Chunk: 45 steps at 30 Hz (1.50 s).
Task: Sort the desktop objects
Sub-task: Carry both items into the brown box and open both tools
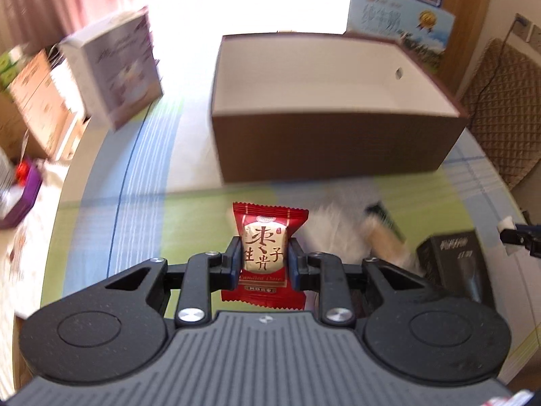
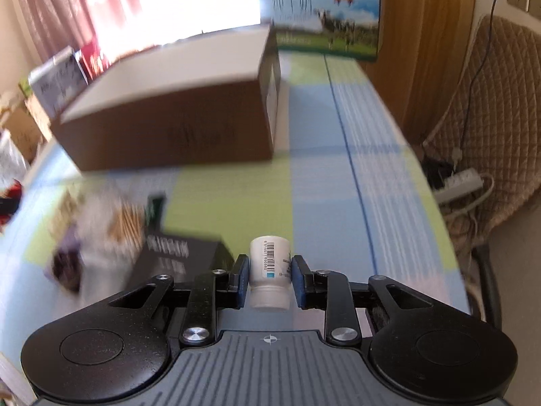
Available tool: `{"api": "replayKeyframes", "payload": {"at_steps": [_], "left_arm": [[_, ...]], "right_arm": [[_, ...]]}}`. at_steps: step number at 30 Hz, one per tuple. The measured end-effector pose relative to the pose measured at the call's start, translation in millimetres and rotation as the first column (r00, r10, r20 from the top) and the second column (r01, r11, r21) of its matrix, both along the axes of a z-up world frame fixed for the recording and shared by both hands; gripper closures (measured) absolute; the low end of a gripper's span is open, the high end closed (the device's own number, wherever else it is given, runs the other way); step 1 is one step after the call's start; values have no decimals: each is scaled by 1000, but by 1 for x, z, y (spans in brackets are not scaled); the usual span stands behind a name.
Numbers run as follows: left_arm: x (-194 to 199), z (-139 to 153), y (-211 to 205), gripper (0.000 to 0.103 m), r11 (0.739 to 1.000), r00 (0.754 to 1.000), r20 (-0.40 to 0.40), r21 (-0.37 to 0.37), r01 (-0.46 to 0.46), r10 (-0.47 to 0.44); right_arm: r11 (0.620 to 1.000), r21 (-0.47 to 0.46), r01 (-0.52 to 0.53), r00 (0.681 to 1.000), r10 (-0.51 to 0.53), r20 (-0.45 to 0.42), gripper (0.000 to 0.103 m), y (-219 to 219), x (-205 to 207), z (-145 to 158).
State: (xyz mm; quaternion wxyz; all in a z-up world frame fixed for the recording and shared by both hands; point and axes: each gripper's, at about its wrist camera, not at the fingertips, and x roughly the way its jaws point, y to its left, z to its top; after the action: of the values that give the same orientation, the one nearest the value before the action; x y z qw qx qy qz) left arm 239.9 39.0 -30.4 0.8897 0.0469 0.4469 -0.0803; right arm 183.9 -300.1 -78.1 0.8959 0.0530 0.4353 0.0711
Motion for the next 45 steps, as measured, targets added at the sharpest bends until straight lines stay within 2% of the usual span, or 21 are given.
{"api": "replayKeyframes", "payload": {"at_steps": [8,13,16,22,30,36,42,43,44,45], "left_arm": [[76,25,-28,80,995,993,75,-20,97,-95],[128,26,-38,80,992,990,70,-37,122,-119],[157,19,-41,80,991,992,39,-37,125,-123],[206,-8,-48,80,991,990,-49,-12,133,-134],[251,-51,-55,80,984,971,-178,47,169,-158],[269,-73,-65,80,968,957,-223,124,218,-187],[279,-83,-67,77,959,949,-244,152,241,-200],[280,-82,-67,73,959,950,-241,153,240,-199],[280,-81,-66,69,957,951,-234,155,244,-204],[280,-79,-66,62,957,952,-224,156,246,-208]], "right_arm": [[996,16,-87,985,84,150,79,27,65,57],[991,9,-130,977,127,173,79,53,112,67],[988,11,-153,977,150,152,79,66,141,60],[982,-43,-185,982,187,37,79,85,199,26],[971,-102,-214,972,202,-120,79,95,244,-9],[954,-186,-234,966,206,-158,79,100,261,-24],[933,-261,-249,966,222,-130,79,105,267,-26],[929,-270,-255,965,227,-130,77,105,267,-26],[926,-275,-257,965,230,-127,67,106,268,-25],[927,-274,-258,965,235,-114,57,106,267,-23]]}}
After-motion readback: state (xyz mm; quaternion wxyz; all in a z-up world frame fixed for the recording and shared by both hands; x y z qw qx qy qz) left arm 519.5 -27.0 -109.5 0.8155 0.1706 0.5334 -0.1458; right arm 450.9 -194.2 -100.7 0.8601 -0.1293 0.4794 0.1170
